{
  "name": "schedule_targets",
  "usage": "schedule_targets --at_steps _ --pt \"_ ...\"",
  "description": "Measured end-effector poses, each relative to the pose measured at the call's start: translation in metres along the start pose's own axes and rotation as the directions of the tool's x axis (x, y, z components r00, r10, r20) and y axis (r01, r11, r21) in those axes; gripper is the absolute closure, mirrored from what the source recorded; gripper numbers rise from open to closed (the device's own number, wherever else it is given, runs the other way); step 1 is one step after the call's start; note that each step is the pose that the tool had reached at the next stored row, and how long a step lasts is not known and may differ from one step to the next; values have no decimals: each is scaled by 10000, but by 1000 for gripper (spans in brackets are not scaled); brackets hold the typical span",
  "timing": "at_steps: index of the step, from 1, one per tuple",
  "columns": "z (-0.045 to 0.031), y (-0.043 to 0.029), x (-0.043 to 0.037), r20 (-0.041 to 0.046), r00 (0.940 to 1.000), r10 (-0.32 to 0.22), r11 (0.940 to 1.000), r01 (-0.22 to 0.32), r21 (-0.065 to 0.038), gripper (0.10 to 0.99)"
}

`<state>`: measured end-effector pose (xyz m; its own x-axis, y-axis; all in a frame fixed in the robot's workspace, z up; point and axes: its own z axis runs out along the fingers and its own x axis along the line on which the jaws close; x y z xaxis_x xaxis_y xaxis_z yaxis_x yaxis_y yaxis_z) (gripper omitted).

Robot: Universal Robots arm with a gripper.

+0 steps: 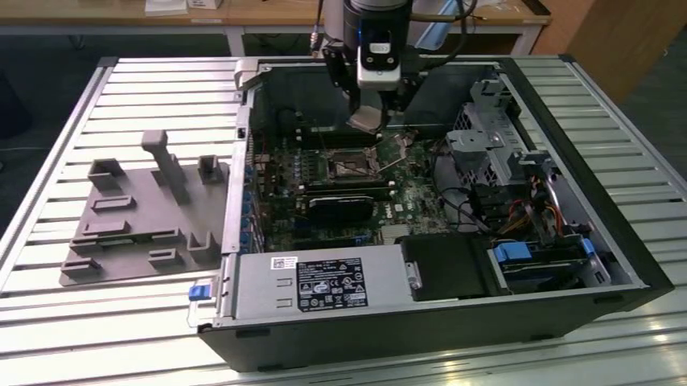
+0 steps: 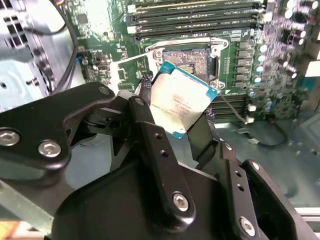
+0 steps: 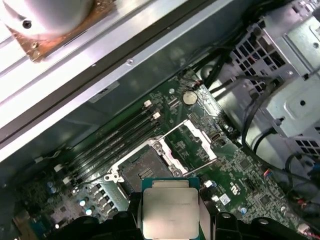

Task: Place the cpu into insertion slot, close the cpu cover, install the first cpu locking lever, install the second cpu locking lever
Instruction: 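Place the cpu into insertion slot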

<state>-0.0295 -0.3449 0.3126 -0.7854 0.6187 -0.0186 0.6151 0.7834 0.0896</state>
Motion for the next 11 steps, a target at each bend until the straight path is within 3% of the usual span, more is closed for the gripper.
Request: schedule_targets --at_steps 5,11 --pt "10 -1 0 83 9958 911 9958 -911 15 549" --pt "22 -2 0 181 9801 1978 9802 -1978 20 549"
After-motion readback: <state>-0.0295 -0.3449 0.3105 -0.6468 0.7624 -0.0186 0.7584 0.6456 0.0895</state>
